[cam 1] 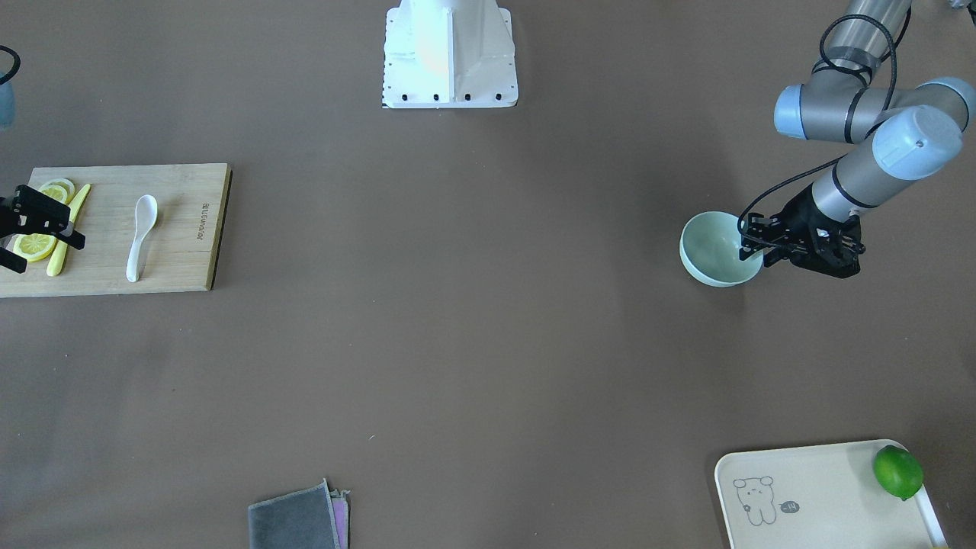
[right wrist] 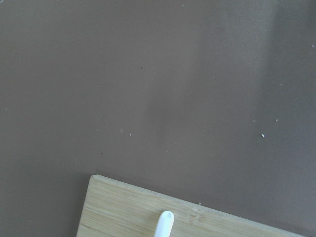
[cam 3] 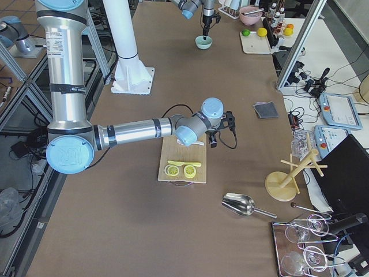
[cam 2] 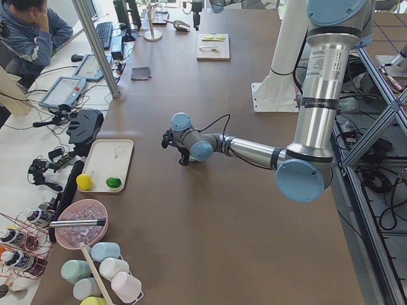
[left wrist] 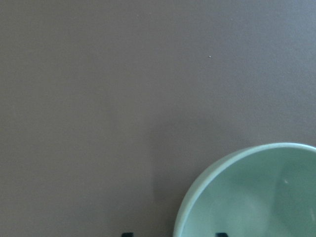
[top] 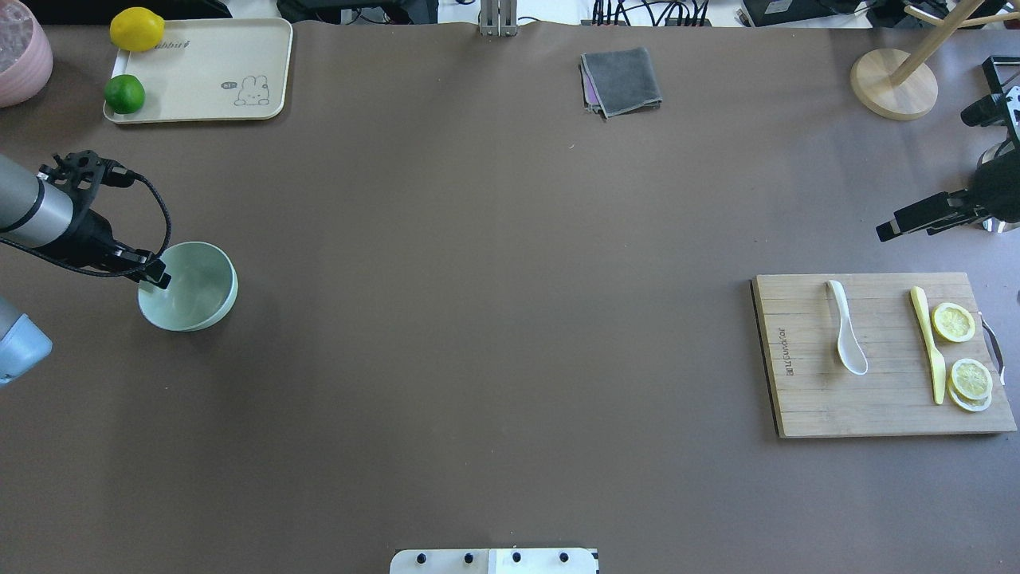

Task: Place spoon in bowl
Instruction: 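Move the left gripper to the green bowl while the right reaches the spoon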

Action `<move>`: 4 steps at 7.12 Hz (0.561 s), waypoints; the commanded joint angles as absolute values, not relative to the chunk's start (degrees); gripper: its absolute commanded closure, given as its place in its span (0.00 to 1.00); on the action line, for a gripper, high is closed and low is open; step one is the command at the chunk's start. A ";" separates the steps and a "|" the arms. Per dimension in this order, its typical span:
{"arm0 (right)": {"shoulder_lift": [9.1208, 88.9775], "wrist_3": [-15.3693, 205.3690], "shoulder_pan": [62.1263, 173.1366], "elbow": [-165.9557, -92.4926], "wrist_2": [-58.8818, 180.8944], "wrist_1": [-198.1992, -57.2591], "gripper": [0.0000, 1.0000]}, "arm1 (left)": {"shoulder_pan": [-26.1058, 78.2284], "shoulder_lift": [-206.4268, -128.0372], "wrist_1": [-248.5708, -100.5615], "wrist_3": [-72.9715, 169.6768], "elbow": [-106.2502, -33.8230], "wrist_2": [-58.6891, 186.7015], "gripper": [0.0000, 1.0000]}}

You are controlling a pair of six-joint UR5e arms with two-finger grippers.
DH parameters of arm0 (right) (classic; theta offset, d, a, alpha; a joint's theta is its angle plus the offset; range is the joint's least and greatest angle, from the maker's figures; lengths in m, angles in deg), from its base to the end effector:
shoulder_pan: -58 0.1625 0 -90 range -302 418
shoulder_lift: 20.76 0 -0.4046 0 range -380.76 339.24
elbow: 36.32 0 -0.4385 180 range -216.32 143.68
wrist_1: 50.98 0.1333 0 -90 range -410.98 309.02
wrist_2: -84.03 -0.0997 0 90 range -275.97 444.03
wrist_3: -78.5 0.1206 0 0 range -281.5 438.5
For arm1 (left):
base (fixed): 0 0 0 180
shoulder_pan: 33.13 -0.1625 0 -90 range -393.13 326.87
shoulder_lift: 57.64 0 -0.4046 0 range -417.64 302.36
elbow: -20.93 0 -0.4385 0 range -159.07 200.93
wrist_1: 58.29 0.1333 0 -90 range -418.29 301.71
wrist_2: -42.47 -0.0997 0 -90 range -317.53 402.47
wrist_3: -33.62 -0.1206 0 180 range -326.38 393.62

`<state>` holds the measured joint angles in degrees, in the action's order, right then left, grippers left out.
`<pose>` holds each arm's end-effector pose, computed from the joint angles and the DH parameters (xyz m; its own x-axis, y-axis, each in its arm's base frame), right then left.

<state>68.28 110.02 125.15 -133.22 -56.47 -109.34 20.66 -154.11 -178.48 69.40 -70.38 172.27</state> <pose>-0.1830 -0.5380 0.5029 0.4939 -0.2244 0.8401 0.0486 0.9717 0.2310 0.3184 -0.5299 0.5169 0.5864 0.2541 -0.7691 -0.1514 0.9672 0.2041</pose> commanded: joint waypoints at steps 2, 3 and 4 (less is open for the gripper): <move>67.93 110.66 125.06 -133.17 -56.42 -109.86 0.00 | 20.65 -154.32 -178.35 71.66 -72.66 172.38 1.00; 67.05 113.36 124.54 -133.17 -56.33 -109.87 0.00 | 20.65 -156.49 -177.82 77.77 -74.85 172.20 1.00; 66.96 116.87 123.05 -133.17 -55.29 -109.78 0.00 | 19.35 -160.17 -177.73 82.79 -75.04 172.11 1.00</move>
<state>67.34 113.21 124.39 -133.18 -56.15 -109.79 20.36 -156.58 -177.99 76.69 -74.01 172.24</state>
